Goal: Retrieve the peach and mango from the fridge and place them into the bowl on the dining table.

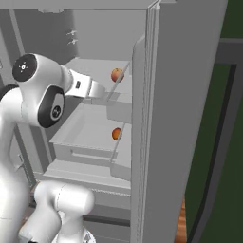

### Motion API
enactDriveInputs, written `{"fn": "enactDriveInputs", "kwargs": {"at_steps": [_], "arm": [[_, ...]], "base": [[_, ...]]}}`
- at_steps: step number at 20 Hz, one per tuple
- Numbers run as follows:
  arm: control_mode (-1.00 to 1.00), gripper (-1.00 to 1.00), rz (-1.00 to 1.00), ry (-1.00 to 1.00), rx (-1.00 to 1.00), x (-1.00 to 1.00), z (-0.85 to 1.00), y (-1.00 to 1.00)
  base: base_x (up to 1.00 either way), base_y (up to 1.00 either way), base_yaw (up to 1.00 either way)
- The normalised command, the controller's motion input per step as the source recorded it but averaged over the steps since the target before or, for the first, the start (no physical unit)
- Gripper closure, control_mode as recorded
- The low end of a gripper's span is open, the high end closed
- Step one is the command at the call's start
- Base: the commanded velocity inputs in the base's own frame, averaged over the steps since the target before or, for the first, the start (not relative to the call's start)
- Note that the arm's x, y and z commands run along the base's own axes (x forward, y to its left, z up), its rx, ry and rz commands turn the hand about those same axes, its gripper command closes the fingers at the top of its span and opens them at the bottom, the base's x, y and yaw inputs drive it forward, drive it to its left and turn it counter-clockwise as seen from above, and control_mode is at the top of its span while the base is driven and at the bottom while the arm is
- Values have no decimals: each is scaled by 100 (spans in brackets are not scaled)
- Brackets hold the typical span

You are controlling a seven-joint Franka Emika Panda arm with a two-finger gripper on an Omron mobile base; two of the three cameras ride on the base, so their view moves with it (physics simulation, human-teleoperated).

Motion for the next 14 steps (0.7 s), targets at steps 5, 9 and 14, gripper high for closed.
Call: {"fn": "enactDriveInputs", "kwargs": {"at_steps": [5,9,14], "arm": [[-100,-100,0,0,4,31,0,-17],[-100,-100,0,6,6,45,0,-16],[-100,-100,0,12,3,55,0,-5]], "base": [[0,0,0],[0,0,0],[0,0,0]]}}
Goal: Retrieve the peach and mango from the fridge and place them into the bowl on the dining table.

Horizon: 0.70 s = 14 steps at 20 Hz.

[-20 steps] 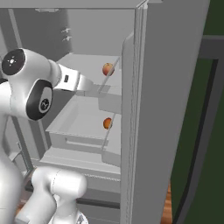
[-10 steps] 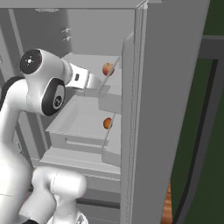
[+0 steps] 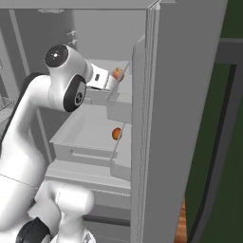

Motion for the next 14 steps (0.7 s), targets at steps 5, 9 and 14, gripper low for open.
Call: {"fn": "enactDriveInputs", "kwargs": {"at_steps": [5,9,14], "arm": [[-100,-100,0,11,0,61,-1,0],[-100,-100,0,3,0,52,-6,0],[-100,-100,0,0,0,39,-21,0]], "base": [[0,0,0],[0,0,0],[0,0,0]]}}
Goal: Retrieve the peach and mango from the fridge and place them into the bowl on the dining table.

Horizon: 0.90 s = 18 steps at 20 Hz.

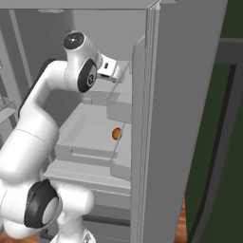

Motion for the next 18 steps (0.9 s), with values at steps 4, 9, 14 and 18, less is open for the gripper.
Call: {"fn": "enactDriveInputs", "kwargs": {"at_steps": [4,9,14,18], "arm": [[-100,-100,0,0,0,38,-23,0],[-100,-100,0,0,0,34,-11,0],[-100,-100,0,0,0,24,-1,-2],[-100,-100,0,0,0,21,0,-4]], "base": [[0,0,0],[0,0,0],[0,0,0],[0,0,0]]}}
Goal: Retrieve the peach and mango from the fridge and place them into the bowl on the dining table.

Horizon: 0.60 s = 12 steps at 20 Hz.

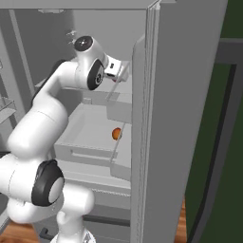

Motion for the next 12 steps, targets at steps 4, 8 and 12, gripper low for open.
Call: {"fn": "enactDriveInputs", "kwargs": {"at_steps": [4,8,12], "arm": [[-100,-100,0,0,0,18,0,-4],[-100,-100,0,0,0,21,-1,-5],[-100,-100,0,0,0,26,-2,-3]], "base": [[0,0,0],[0,0,0],[0,0,0]]}}
